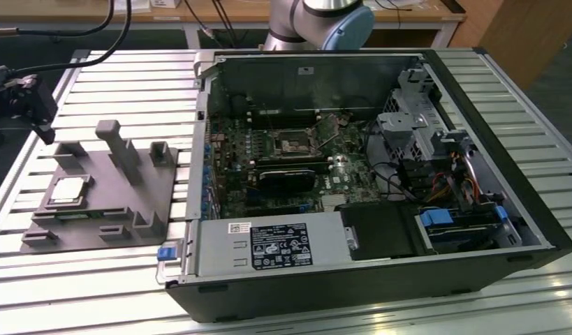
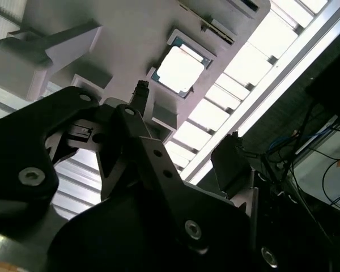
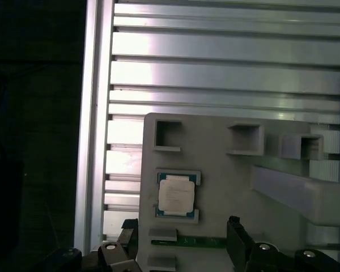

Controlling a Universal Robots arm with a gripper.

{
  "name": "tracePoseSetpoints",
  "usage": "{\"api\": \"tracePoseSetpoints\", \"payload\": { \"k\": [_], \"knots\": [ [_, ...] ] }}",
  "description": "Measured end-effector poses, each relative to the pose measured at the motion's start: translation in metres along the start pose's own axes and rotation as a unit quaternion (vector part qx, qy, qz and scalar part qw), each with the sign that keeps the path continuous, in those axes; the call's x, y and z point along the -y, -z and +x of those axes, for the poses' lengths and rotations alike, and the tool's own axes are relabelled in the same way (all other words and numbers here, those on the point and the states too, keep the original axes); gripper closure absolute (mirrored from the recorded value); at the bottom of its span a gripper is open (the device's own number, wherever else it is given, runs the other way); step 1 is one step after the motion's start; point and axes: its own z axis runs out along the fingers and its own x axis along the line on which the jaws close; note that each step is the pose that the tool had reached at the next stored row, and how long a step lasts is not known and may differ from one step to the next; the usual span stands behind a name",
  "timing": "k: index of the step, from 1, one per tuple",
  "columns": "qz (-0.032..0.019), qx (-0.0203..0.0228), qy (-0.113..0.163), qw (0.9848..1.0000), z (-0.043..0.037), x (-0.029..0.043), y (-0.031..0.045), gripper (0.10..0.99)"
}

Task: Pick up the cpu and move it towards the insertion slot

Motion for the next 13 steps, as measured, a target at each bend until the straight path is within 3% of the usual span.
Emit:
{"api": "tracePoseSetpoints", "payload": {
  "k": [3, 4, 13],
  "knots": [
    [0.0005, -0.0001, 0.000, 1.0000, 0.0000, 0.0004, -0.0034, 0.353],
    [0.0006, -0.0001, 0.000, 1.0000, 0.0000, 0.0005, -0.0046, 0.290],
    [0.0022, -0.0001, 0.001, 1.0000, 0.0000, 0.0013, -0.0145, 0.290]
  ]
}}
